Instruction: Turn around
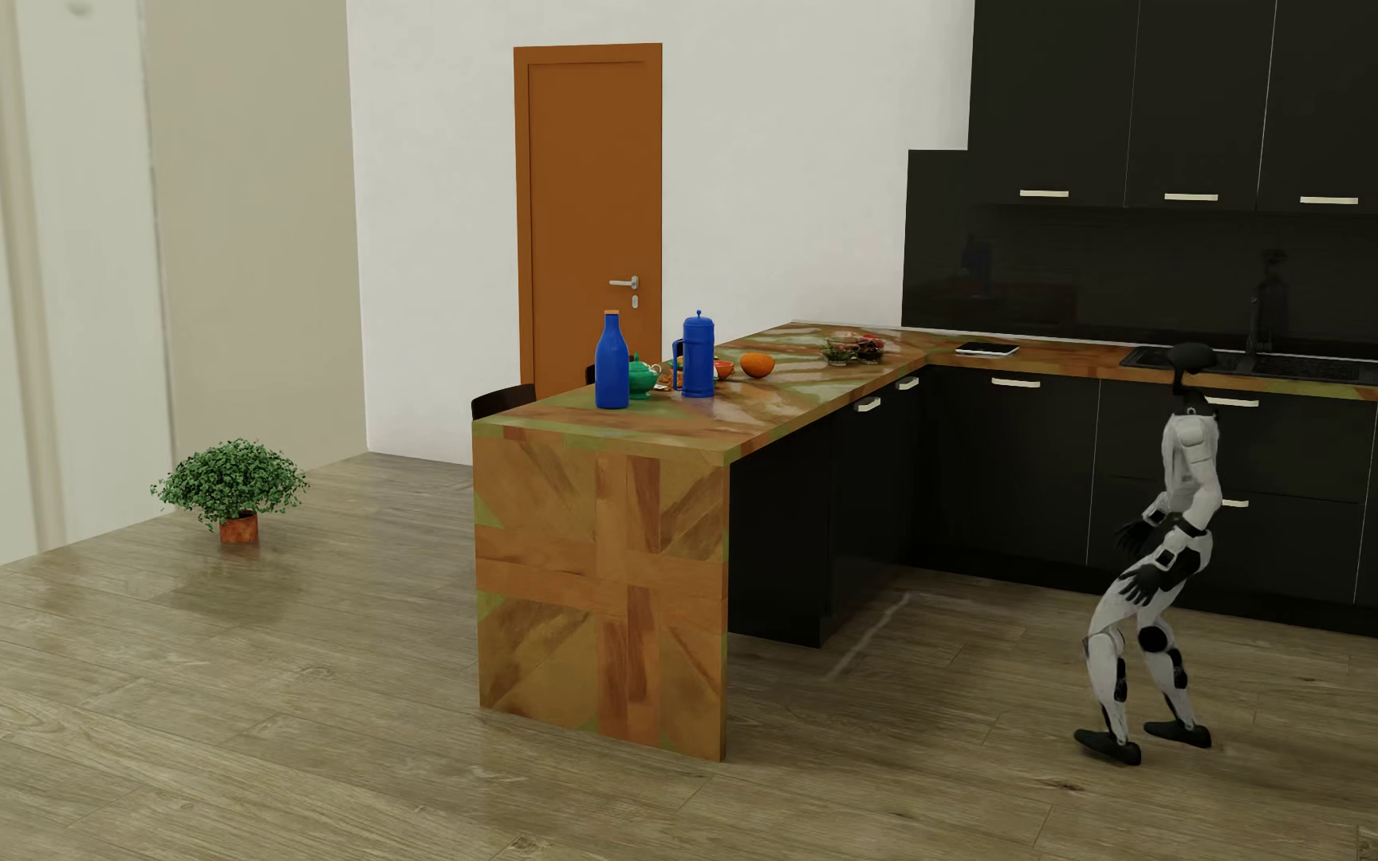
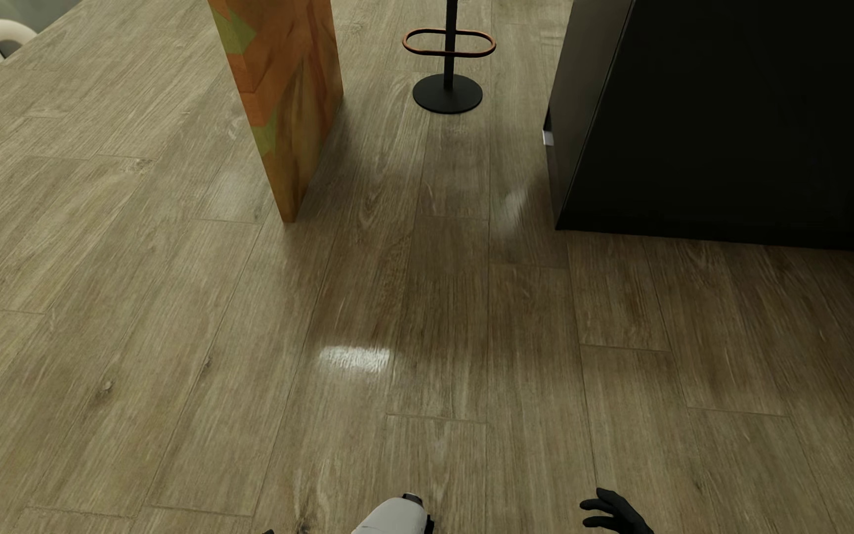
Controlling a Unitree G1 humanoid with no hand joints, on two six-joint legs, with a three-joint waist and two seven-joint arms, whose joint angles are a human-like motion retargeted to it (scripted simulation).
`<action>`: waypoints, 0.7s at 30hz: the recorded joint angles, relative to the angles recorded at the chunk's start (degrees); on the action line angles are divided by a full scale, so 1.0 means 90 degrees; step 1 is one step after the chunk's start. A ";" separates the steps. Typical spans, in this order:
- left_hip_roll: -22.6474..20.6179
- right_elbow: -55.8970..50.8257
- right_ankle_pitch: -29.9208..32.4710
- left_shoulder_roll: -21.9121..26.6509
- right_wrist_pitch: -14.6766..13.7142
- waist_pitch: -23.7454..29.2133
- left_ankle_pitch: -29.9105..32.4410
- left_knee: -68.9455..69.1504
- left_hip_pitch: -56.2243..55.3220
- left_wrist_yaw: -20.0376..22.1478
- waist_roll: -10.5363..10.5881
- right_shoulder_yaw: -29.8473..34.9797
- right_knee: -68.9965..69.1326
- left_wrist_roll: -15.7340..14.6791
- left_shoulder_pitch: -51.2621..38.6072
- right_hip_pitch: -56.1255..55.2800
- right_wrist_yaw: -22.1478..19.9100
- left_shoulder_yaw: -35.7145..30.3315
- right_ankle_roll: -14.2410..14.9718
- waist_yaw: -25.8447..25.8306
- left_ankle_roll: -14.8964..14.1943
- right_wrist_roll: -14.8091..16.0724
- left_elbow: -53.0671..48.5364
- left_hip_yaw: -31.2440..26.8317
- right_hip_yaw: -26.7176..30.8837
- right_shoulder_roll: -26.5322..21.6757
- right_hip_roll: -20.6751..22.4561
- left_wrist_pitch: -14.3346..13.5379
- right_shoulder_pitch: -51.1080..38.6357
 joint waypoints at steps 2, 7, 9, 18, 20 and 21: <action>0.0574 -0.0370 -0.0206 0.0013 0.0039 -0.0027 -0.0768 0.1147 0.0282 0.0004 0.0318 -0.0017 0.0129 0.0328 -0.0051 0.0180 0.0076 0.0043 0.0036 -0.0218 -0.0258 0.0186 -0.0005 0.0466 -0.0375 0.0030 -0.0116 0.0111 -0.0342; 0.0341 -0.0141 0.0674 0.0196 -0.0527 0.0175 0.0459 0.0106 0.0826 -0.0550 0.0111 -0.0164 0.1269 0.0870 0.0353 -0.1392 -0.0300 -0.0020 0.0141 -0.1144 -0.0063 0.0387 0.0194 0.0045 0.0320 0.0564 0.0154 0.0125 -0.0560; 0.0321 0.0042 0.1543 0.0242 -0.0638 0.0048 0.0404 0.0167 0.0836 -0.0534 0.0036 -0.0150 -0.0106 0.1205 0.0132 -0.1251 -0.0213 -0.0056 0.0043 -0.1425 -0.0074 0.0368 0.0052 0.0054 0.0436 0.0046 0.0252 0.0123 -0.0280; 0.0419 -0.0114 0.1301 0.0217 -0.0605 -0.0066 0.0714 -0.0531 0.1314 -0.0877 0.0120 -0.0331 -0.0517 0.0627 -0.0683 -0.0920 -0.0334 0.0032 -0.0399 -0.1752 -0.0133 0.0520 0.0100 0.0133 0.0304 0.0129 0.0237 -0.0210 -0.0117; 0.0400 -0.0119 0.1492 0.0247 -0.0929 -0.0090 0.0775 -0.0643 0.1332 -0.0652 0.0178 -0.0182 -0.0710 0.0762 -0.0692 -0.0859 -0.0300 -0.0038 -0.0021 -0.1588 -0.0133 0.0394 0.0223 0.0133 0.0306 0.0116 0.0192 0.0007 0.0029; 0.0397 -0.0092 0.1671 0.0234 -0.0865 -0.0026 0.0794 -0.0686 0.1400 -0.0540 0.0195 -0.0163 -0.0788 0.0782 -0.0670 -0.0786 -0.0274 -0.0047 0.0316 -0.1571 -0.0137 0.0344 0.0153 0.0143 0.0331 0.0212 0.0175 0.0152 -0.0029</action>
